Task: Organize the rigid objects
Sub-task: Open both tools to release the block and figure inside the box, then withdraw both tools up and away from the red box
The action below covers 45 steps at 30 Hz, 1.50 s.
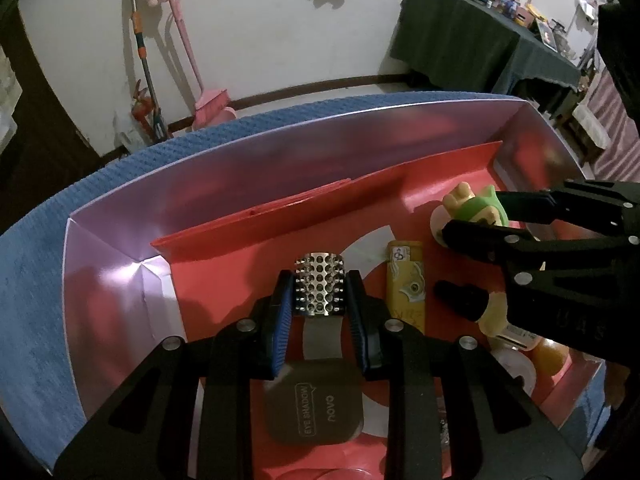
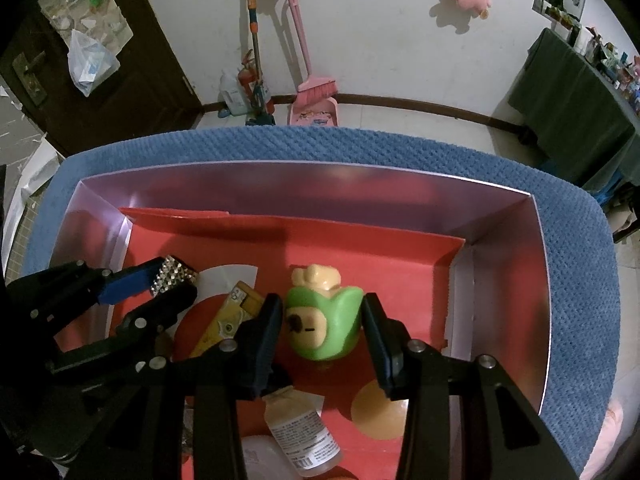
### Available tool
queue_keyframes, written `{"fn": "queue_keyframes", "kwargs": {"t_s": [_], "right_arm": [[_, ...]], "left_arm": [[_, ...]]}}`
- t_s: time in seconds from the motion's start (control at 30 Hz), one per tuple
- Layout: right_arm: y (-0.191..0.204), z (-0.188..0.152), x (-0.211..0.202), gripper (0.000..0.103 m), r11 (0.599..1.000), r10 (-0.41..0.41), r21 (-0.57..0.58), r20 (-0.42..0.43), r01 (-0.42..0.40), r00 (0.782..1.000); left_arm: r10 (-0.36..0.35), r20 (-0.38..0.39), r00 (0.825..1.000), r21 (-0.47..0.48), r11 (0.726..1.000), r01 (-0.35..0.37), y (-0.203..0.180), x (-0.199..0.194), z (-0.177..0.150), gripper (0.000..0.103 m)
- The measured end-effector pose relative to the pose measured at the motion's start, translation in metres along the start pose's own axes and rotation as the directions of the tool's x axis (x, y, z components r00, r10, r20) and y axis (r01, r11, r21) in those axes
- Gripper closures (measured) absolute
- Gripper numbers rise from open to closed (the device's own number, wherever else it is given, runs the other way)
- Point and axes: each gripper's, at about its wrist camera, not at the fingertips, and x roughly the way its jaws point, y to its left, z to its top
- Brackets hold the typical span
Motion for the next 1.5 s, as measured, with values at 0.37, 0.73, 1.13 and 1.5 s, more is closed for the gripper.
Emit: {"fn": "queue_keyframes", "kwargs": {"t_s": [0.37, 0.73, 1.13, 1.5], "right_arm": [[-0.001, -0.002, -0.005, 0.053, 1.0, -0.006, -0.006, 0.016, 0.006, 1.0], [0.002, -0.009, -0.04, 0.042, 0.999, -0.034, -0.016, 0.085, 0.036, 0.996], [0.003, -0.056, -0.111, 0.025, 0.995, -0.094, -0.007, 0.257, 0.099, 0.962], [0.0, -0.119, -0.151, 0.007, 0.988, -0.147, 0.031, 0.459, 0.149, 0.876]], "left_arm": [[-0.013, 0.032, 0.999, -0.011, 1.0, 0.013, 0.003, -0.014, 0.001, 0.078], [-0.048, 0.106, 0.993, -0.044, 0.998, 0.053, 0.002, -0.051, -0.01, 0.078], [-0.081, 0.259, 0.962, -0.044, 0.994, 0.096, -0.02, -0.108, -0.056, 0.028], [0.036, 0.456, 0.889, -0.1, 0.995, 0.011, -0.03, -0.144, -0.105, 0.025]]}}
